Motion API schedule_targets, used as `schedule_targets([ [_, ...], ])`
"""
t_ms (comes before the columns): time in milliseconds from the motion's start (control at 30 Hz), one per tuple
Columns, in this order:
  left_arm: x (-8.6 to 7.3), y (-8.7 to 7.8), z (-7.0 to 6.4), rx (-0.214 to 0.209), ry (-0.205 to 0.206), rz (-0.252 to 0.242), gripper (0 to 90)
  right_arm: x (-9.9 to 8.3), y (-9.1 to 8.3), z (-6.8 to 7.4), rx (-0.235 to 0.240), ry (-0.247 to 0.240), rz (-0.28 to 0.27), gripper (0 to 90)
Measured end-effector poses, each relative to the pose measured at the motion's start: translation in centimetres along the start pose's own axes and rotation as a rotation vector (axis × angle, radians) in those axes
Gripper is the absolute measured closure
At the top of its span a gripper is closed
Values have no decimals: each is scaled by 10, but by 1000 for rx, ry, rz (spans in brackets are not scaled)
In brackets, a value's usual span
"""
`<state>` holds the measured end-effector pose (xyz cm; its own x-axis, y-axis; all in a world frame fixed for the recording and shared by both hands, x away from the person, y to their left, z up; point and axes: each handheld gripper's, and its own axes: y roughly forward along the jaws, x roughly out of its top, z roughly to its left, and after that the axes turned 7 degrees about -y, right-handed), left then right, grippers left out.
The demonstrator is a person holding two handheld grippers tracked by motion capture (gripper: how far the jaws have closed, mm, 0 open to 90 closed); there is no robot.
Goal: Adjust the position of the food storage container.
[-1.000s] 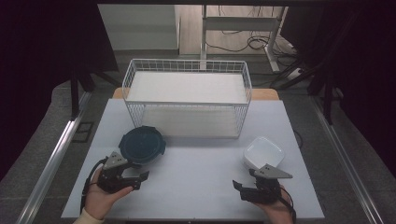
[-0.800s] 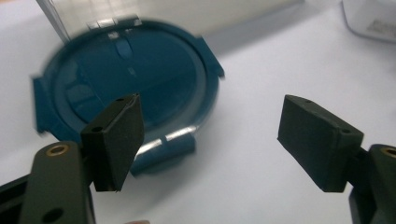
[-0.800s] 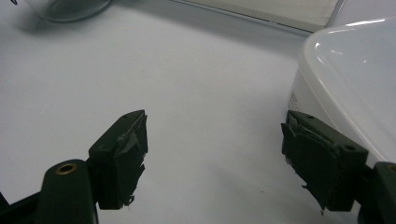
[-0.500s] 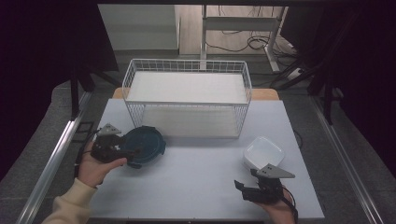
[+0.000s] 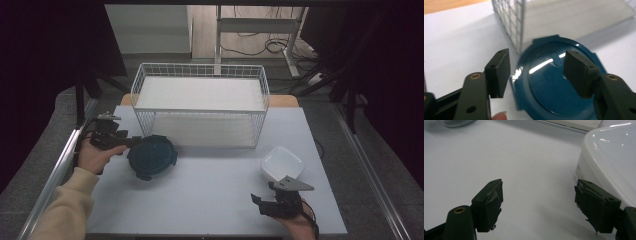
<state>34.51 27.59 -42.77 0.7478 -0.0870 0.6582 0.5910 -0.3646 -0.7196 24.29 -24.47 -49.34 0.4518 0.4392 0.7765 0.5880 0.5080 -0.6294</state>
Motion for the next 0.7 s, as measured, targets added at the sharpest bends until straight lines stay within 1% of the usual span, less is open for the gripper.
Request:
schedule_targets([
  [33, 0, 0, 0, 0, 0, 0, 399, 0, 0, 0, 0, 0, 0, 224],
  [67, 2, 4, 7, 8, -10, -8, 417, 0, 0, 0, -2, 0, 2, 224],
  [100, 3, 6, 10, 5, -21, -5, 426, 0, 0, -1, -2, 0, 2, 224],
  [133, 4, 9, 13, 9, -25, 1, 438, 0, -1, -1, -4, -1, 2, 224],
  [167, 4, 9, 13, 9, -25, 1, 451, 0, -1, -1, -4, -1, 2, 224],
  [200, 4, 14, 18, 20, -27, 22, 470, 0, 0, -1, -5, -1, 3, 224],
  [267, 5, 21, 22, 39, -28, 50, 497, 0, 0, -1, -5, -1, 6, 224],
  [367, 5, 30, 25, 67, -14, 85, 543, -1, 1, -1, -6, -2, 9, 224],
  [433, 5, 35, 26, 68, -7, 100, 571, -1, 1, -1, -8, -3, 13, 223],
  [567, 5, 44, 28, 86, -4, 112, 652, -1, 1, -2, -12, -1, 16, 223],
  [633, 5, 46, 29, 89, -3, 119, 694, -1, 1, -2, -11, -1, 16, 223],
  [667, 5, 50, 30, 91, -7, 128, 733, -2, 1, -3, -13, -1, 19, 222],
  [700, 5, 50, 30, 91, -7, 128, 755, -2, 1, -3, -13, -1, 19, 222],
])
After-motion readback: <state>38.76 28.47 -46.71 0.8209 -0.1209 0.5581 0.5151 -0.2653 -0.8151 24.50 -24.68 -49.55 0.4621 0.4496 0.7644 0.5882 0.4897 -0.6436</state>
